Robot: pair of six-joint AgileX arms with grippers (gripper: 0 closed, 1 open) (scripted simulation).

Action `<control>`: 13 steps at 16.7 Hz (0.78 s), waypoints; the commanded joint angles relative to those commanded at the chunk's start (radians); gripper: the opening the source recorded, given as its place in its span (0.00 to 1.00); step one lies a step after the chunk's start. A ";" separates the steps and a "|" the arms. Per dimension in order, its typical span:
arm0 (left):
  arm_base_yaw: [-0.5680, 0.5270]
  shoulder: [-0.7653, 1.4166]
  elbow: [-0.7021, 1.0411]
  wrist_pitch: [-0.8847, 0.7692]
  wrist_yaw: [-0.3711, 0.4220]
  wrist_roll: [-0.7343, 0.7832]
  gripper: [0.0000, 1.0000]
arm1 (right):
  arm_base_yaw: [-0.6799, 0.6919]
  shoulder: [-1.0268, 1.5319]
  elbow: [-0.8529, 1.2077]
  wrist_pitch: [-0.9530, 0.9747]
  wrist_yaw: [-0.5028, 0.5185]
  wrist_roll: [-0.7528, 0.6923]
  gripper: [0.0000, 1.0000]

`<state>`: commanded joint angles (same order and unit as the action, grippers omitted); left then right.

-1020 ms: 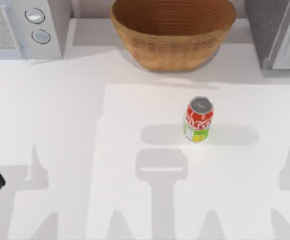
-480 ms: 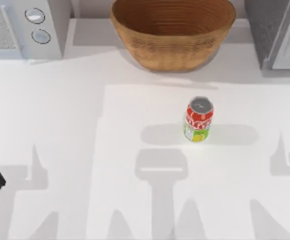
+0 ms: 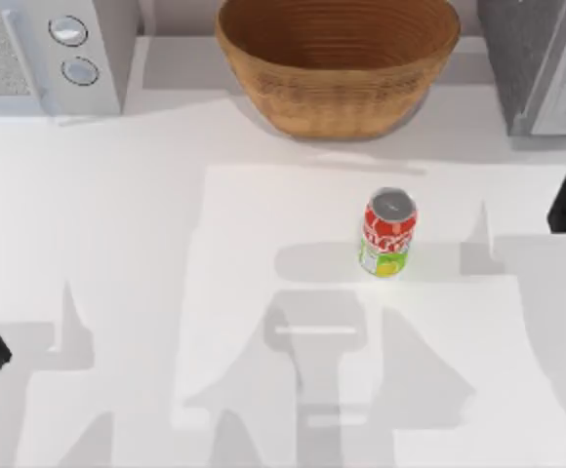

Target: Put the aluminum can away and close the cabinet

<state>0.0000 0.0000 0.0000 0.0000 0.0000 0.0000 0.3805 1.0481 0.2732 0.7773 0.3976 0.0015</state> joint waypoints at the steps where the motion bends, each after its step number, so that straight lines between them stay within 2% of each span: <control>1: 0.000 0.000 0.000 0.000 0.000 0.000 1.00 | 0.037 0.102 0.027 0.076 0.039 0.000 1.00; 8: 0.000 0.000 0.000 0.000 0.000 0.000 1.00 | 0.293 0.803 0.209 0.594 0.304 0.003 1.00; 13: 0.000 0.000 0.000 0.000 0.000 0.000 1.00 | 0.437 1.199 0.310 0.884 0.454 0.005 1.00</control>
<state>0.0000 0.0000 0.0000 0.0000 0.0000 0.0000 0.8173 2.2466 0.5833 1.6617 0.8517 0.0065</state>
